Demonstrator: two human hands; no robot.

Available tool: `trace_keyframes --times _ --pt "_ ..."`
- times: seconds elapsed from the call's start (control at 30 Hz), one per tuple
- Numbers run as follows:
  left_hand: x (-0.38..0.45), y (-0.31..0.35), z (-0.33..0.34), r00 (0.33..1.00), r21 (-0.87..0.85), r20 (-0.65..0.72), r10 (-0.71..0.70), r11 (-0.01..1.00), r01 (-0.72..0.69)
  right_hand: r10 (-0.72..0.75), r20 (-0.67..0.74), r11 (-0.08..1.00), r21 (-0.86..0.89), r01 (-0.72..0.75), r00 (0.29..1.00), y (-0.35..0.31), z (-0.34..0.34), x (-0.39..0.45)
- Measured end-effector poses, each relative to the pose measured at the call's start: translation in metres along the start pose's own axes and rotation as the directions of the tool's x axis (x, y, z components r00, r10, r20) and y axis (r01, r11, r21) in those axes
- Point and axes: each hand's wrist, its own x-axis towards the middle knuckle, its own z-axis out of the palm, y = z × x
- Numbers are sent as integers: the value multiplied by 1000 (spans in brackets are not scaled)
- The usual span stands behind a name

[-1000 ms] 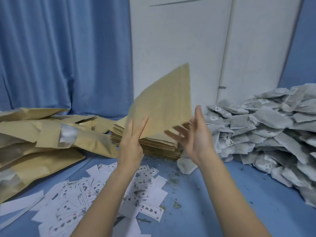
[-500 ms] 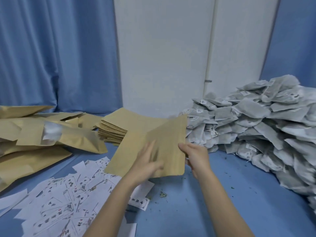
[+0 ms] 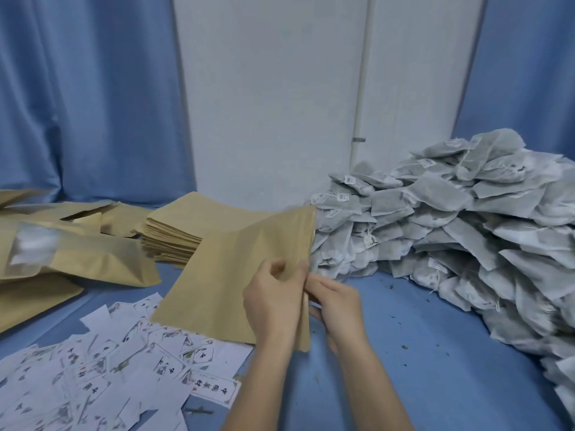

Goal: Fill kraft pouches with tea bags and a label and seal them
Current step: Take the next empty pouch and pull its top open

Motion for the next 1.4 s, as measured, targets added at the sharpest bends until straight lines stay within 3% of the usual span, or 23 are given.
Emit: trace_keyframes --times 0.17,0.3,0.4,0.47,0.53,0.67,0.77,0.87,0.93,1.0,1.1,1.17,1.3,1.37,1.4 --pt "1 -2 -4 999 -81 -35 42 996 -44 123 50 977 171 -130 991 5 2 1" --pt "6 0 -9 999 -168 -1 49 985 -48 135 115 956 245 -159 984 4 2 1" --pt "3 3 -9 991 -128 -56 123 983 -129 141 136 936 306 -177 981 0 4 -1" --pt "-3 5 -6 968 -1 -73 238 971 -239 78 64 975 203 -90 995 -2 5 -2" --pt "-11 8 -4 930 154 -63 362 924 -350 -74 -13 997 -37 73 997 -4 7 -5" --pt "-14 12 -2 917 175 44 396 901 -397 -251 6 902 -362 236 968 -9 8 -8" --pt "-16 18 -3 819 312 32 573 773 -553 -344 -100 785 -576 228 934 -4 4 -3" --pt "-17 13 4 791 358 -9 611 741 -568 -315 -214 795 -592 134 925 2 -2 3" --pt "-14 10 4 815 342 -35 578 774 -533 -260 -250 845 -527 94 933 3 -7 5" --pt "-13 12 3 815 359 -35 578 768 -530 -324 -254 855 -492 167 911 -2 -8 2" --pt "-19 21 2 783 432 91 615 684 -588 -563 -161 701 -612 365 811 -8 -6 0" --pt "-25 27 3 753 491 168 636 609 -623 -523 -144 745 -556 368 840 -14 -7 0" --pt "-31 39 4 699 547 253 669 497 -674 -500 153 579 -673 461 852 -26 -29 9" --pt "-34 47 7 664 555 295 688 442 -705 -476 285 413 -763 497 832 -33 -38 15" --pt "-35 50 9 634 560 319 704 400 -726 -431 282 384 -802 457 857 -40 -41 15"
